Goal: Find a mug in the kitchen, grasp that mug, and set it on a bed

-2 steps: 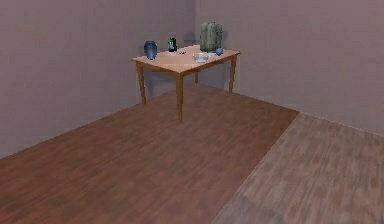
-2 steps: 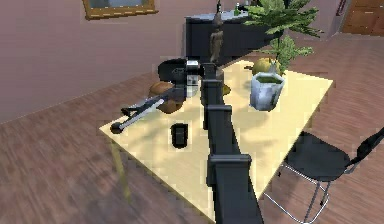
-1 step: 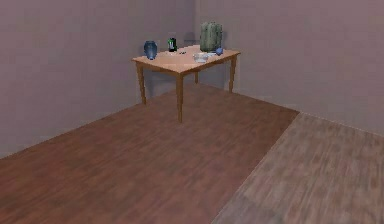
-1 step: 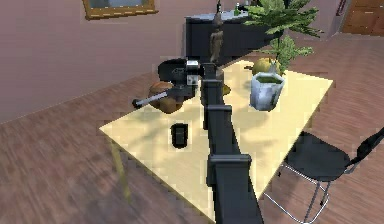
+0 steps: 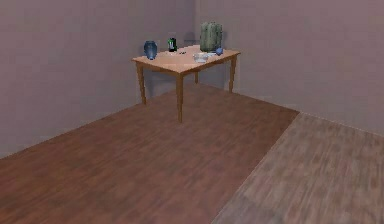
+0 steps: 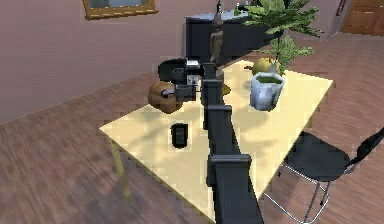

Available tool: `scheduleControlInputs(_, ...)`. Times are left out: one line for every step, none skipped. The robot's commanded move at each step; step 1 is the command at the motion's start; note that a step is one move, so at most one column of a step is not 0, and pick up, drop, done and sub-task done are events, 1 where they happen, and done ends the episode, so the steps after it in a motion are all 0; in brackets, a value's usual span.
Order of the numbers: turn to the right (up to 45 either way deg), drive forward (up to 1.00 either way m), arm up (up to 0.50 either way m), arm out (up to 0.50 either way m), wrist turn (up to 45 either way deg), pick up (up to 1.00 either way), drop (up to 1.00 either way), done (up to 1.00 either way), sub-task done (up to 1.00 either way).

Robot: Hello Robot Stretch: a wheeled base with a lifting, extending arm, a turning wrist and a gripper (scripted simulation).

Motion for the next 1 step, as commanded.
scheduleControlInputs(0.0, 0.00, -0.30, 0.00, 0.0, 0.00, 0.00, 0.00, 0.00)
